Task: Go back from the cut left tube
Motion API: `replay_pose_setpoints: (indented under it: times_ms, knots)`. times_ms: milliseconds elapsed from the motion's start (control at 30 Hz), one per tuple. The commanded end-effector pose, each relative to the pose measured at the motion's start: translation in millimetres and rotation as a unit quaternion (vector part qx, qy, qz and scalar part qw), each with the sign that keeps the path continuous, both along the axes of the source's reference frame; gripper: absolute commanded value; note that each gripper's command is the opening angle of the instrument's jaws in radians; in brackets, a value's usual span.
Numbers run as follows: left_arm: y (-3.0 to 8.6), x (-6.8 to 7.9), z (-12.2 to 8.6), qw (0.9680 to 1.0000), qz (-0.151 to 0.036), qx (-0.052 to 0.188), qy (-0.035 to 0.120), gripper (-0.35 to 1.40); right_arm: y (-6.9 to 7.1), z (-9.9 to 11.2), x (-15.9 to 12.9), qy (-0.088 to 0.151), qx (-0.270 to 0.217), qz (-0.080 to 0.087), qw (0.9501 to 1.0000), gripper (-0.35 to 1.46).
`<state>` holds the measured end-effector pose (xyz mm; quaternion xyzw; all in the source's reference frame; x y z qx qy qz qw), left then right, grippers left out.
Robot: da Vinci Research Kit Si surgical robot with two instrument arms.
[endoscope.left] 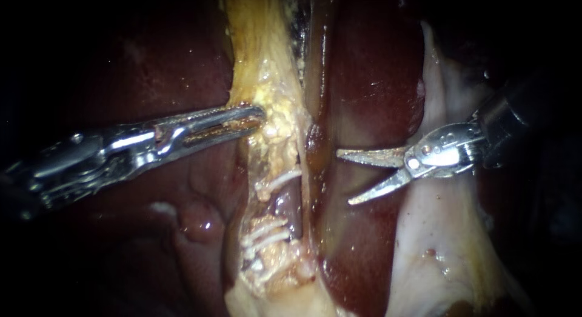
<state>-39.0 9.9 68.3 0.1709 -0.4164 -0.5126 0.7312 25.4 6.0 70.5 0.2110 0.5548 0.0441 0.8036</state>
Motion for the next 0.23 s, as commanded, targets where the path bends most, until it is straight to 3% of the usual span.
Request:
replay_pose_setpoints:
  times_ms: [33, 233]
  knots:
    - [0.0, 0.0, -0.1, 1.0, 0.0, 0.0, 0.0, -0.35, 0.0, 0.0, 0.0, 0.0, 0.0, 0.0, 1.0, 0.91]
    - [0.0, 0.1, -0.1, 1.0, 0.0, 0.0, 0.0, -0.35, 0.0, -0.2, -0.1, 0.0, 0.0, 0.0, 1.0, 0.93]
